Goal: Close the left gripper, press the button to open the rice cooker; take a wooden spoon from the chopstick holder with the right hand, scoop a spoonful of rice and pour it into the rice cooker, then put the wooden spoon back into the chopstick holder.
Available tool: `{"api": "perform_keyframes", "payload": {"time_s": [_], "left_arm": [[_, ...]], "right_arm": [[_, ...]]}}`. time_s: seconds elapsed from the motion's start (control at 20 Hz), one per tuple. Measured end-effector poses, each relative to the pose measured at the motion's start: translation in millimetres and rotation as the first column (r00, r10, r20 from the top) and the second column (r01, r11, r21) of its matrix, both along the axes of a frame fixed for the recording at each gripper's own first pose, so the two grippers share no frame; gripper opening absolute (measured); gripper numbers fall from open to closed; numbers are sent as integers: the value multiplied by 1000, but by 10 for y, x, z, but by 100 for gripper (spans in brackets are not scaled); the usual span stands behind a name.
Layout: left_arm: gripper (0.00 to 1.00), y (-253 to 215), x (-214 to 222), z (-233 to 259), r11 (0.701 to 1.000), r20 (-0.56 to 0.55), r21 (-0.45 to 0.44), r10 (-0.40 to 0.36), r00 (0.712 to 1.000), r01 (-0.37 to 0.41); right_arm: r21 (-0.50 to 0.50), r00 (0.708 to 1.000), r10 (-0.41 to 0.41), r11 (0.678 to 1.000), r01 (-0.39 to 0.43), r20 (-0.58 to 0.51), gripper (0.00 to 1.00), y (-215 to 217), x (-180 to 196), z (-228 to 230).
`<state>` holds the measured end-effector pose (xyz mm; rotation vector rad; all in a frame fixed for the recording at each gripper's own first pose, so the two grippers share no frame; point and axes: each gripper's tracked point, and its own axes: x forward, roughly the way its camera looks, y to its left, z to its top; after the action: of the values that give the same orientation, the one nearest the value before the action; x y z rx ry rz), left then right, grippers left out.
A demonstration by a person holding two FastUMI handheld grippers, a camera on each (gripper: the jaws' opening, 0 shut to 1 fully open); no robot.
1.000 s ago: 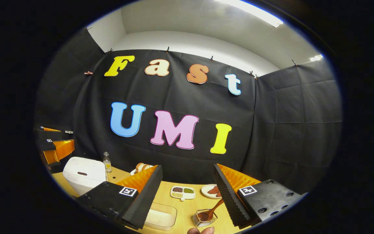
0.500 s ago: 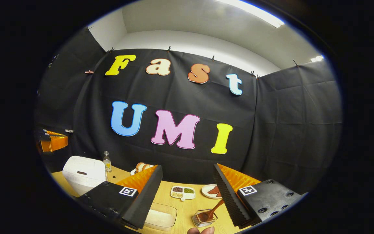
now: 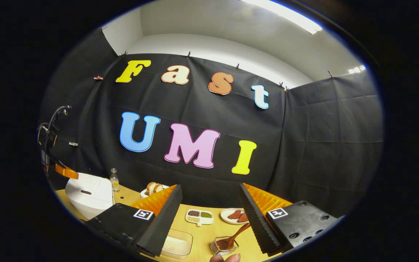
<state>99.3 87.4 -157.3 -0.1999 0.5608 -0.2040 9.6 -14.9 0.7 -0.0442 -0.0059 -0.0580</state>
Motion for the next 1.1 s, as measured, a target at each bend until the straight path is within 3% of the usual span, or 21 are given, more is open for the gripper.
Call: {"api": "perform_keyframes", "payload": {"time_s": [0.25, 0.85, 1.1], "left_arm": [[7, 63, 232, -321, 1000, -106, -14, -24, 994, 23], [7, 5, 214, -627, 996, -261, 40, -68, 963, 81], [7, 31, 277, -490, 996, -217, 52, -54, 975, 67]], "right_arm": [[-23, 999, -41, 999, 40, -17, 98, -96, -33, -86], [-26, 996, -84, 996, 83, -36, 98, -201, 18, -168], [-31, 996, -78, 997, 77, -35, 98, -169, 15, -181]]}}
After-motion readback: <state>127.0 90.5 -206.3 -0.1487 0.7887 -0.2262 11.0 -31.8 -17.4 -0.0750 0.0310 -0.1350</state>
